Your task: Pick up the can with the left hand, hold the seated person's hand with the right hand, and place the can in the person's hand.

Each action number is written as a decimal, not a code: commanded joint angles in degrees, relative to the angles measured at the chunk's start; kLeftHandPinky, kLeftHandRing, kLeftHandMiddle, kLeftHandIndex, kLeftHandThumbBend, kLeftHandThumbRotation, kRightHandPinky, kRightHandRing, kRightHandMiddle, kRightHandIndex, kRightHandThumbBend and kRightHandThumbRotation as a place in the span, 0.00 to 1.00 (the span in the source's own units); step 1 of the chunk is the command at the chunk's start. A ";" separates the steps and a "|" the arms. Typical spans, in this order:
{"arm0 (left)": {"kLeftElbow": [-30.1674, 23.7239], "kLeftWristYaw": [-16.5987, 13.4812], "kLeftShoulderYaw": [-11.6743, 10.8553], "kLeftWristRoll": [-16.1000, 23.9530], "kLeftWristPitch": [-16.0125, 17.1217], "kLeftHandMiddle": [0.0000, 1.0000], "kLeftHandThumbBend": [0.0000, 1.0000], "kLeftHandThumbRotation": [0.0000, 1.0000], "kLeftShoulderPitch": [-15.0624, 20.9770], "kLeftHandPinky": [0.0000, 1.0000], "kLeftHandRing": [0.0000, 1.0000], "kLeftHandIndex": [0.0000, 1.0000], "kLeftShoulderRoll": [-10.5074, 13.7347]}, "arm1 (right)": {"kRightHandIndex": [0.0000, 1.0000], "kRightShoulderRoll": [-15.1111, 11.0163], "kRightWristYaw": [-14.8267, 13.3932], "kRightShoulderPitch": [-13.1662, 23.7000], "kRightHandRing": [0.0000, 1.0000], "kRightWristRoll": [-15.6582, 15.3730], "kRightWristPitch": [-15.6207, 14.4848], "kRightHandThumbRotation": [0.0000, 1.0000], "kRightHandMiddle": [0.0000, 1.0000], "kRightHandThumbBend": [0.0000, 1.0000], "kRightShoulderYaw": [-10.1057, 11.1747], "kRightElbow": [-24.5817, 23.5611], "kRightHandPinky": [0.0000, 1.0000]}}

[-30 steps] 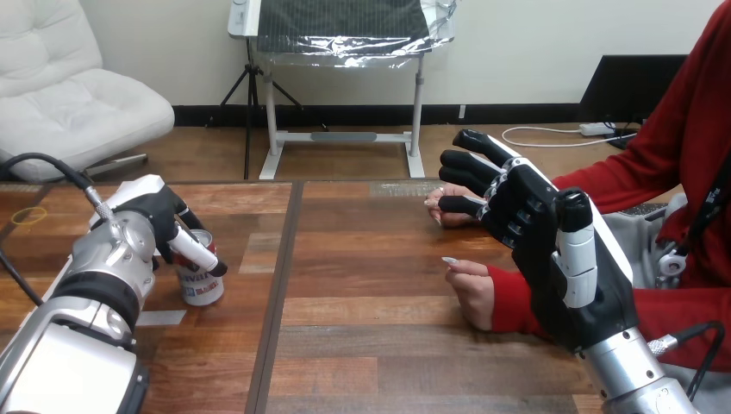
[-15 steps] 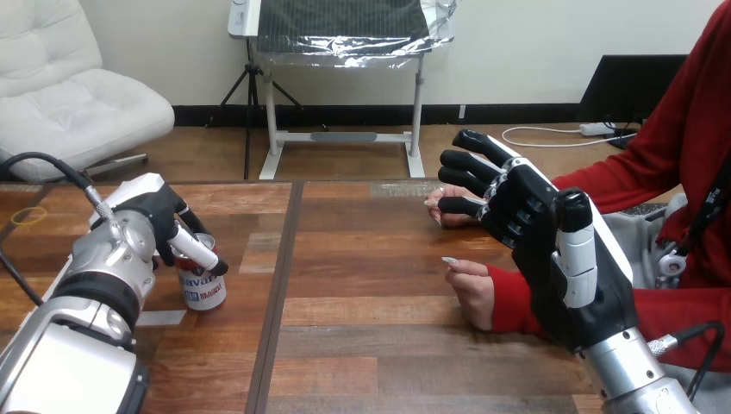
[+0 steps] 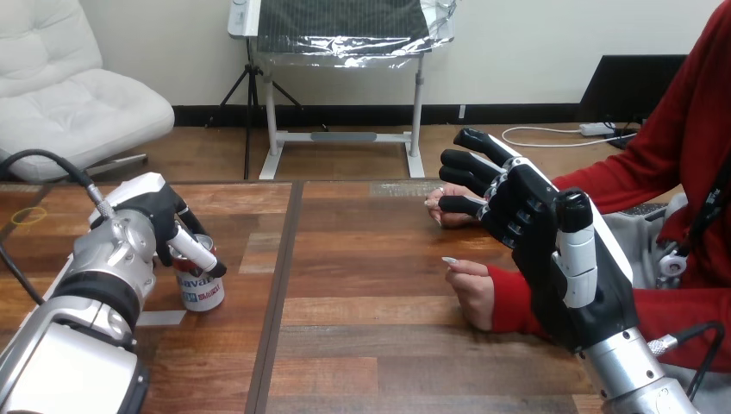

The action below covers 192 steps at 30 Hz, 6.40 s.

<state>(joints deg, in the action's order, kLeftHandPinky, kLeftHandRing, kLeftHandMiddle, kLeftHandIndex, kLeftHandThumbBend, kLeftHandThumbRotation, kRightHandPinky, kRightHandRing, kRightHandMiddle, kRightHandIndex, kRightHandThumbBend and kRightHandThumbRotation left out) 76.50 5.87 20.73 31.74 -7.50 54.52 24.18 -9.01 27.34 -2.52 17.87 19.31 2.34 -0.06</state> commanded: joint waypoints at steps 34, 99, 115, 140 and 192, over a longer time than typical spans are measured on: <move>-1.14 -2.48 3.50 3.43 -0.71 0.47 0.74 0.00 4.12 0.33 0.40 0.47 1.15 | 0.87 0.12 -0.24 2.92 0.86 0.35 0.72 1.00 0.85 0.89 0.59 -0.73 0.77; -3.97 -3.47 1.43 0.88 -0.49 0.48 0.82 0.00 5.30 0.34 0.42 0.45 1.15 | 0.89 -2.23 -1.50 7.52 0.85 -5.30 3.99 1.00 0.85 0.89 2.08 8.75 0.80; -7.22 -2.91 0.15 -0.03 -0.13 0.49 0.79 0.00 5.41 0.35 0.43 0.46 1.70 | 0.88 -5.01 -7.44 11.03 0.84 -15.41 10.50 1.00 0.84 0.83 1.92 15.53 0.78; -15.46 -2.22 -1.46 -0.78 -0.30 0.48 0.77 0.00 4.00 0.35 0.43 0.45 3.12 | 0.85 -7.56 -12.76 15.96 0.84 -21.34 14.60 1.00 0.84 0.77 1.20 22.42 0.77; -28.41 0.66 -2.76 -0.71 -2.57 0.43 0.77 0.00 0.50 0.30 0.37 0.44 4.10 | 0.86 -24.39 -14.79 40.49 0.85 -48.33 13.44 0.66 0.85 1.00 -12.61 49.50 0.78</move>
<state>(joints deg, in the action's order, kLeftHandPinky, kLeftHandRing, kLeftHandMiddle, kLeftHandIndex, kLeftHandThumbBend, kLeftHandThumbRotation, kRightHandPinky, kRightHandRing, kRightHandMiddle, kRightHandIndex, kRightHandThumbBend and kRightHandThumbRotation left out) 53.05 6.88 19.32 31.01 -9.94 52.25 26.78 -31.77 12.17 30.36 -30.25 32.14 -9.02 46.14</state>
